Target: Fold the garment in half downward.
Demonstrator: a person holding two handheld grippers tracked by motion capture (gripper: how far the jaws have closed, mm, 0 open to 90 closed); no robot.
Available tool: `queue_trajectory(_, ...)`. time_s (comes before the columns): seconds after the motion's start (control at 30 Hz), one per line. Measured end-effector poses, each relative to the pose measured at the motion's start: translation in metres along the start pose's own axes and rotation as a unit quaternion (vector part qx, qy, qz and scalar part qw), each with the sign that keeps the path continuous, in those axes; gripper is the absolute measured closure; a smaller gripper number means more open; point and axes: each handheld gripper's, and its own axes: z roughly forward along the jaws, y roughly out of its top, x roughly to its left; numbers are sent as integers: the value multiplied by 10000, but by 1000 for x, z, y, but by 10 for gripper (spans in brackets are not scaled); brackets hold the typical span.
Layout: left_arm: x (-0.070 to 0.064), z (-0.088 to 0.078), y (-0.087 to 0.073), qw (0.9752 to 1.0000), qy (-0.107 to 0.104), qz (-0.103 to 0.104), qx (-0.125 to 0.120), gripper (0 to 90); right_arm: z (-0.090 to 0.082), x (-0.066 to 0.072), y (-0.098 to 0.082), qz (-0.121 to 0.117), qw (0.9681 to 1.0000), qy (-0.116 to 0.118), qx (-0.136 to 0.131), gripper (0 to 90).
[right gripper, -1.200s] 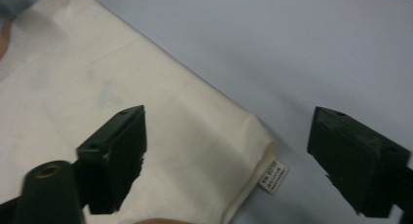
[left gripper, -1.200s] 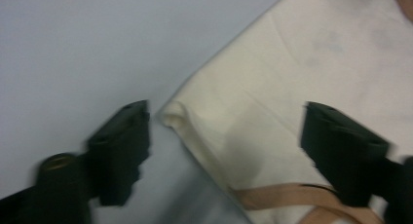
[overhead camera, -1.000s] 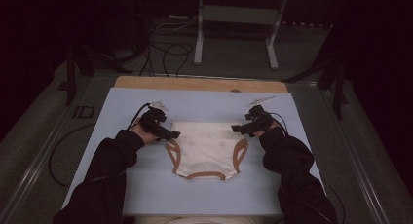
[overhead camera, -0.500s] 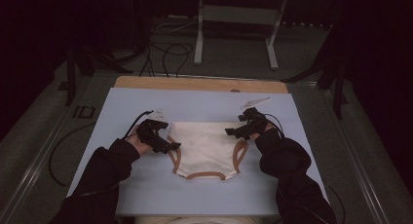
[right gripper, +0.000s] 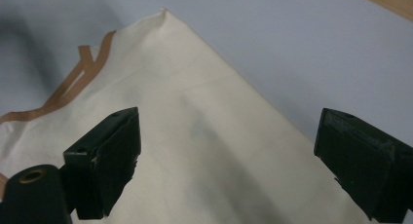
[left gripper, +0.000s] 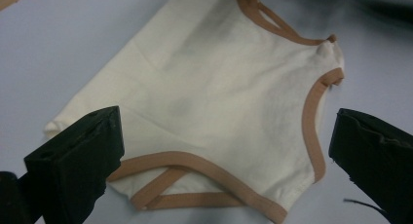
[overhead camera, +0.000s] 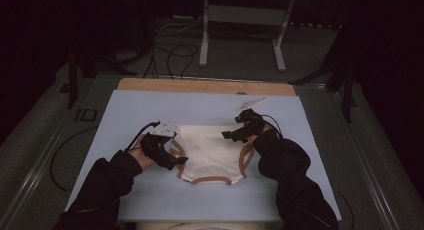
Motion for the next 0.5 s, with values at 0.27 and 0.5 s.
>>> queue_trajectory(0.27, -11, 3, -8, 9996, -38, 253, -89, 0, 13, 7, 12, -135, 9999, 80, 11, 96)
queue_trajectory(0.5, -20, 5, -12, 9993, -129, 353, -60, 0, 24, 14, 20, -287, 9995, 130, 7, 96)
